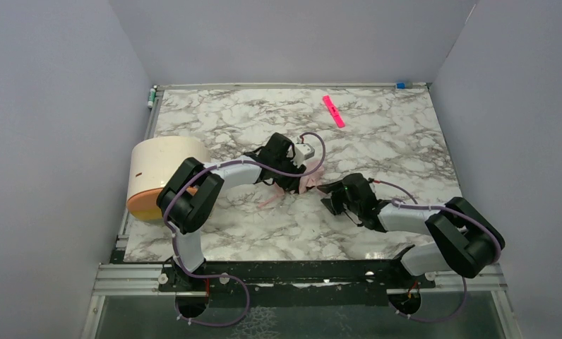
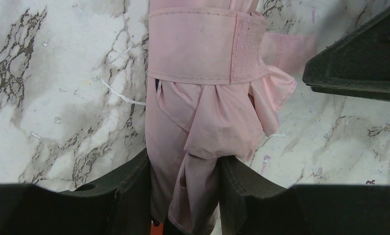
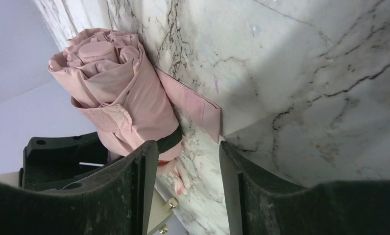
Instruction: Put away the umbrella
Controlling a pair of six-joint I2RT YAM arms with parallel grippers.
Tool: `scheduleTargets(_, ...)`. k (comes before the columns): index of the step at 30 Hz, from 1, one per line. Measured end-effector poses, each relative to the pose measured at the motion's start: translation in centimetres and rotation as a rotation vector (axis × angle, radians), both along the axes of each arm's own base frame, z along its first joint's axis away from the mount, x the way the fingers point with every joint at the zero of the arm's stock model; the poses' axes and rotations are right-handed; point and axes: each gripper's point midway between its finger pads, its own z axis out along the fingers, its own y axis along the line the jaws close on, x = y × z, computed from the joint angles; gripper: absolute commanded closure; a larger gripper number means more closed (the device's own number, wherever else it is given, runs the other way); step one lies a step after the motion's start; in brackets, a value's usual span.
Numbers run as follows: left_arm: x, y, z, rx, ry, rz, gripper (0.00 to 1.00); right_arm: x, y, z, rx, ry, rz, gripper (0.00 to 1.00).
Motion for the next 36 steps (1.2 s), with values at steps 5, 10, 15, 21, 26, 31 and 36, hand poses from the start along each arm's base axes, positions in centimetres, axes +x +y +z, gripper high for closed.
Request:
scheduleTargets(5,0.0,0.0,0.0,0.003,-0.003,-0.001,1.0,0.8,0.1,0.0,0.003,-0.006,-0.023,0.45)
scheduleTargets(10,0.0,0.0,0.0,0.004,-0.004,-0.002,1.0,2.2,-0.8,0.0,-0.003,-0.057,-0.048,0.45)
scheduleTargets(15,0.0,0.0,0.0,0.004,-0.004,-0.003,1.0,3.8,-1.8,0.2,-0.016,-0.114,-0.065,0.46)
scheduleTargets(21,0.0,0.0,0.0,0.006,-0.006,-0.004,1.0,4.7,-2.2,0.2,-0.044,-0.173,-0.022,0.53)
scheduleTargets(26,0.0,0.0,0.0,0.007,-0.006,-0.005,1.0,4.1,-1.9,0.1,-0.059,-0.184,0.041,0.54)
scheduleTargets(31,0.0,0.0,-0.1,0.007,-0.006,-0.006,1.0,2.6,-1.5,0.2,-0.058,-0.177,0.115,0.49)
scheduleTargets(36,0.0,0.0,0.0,0.008,-0.008,-0.007,1.0,1.2,-1.5,0.3,-0.073,-0.147,0.164,0.48)
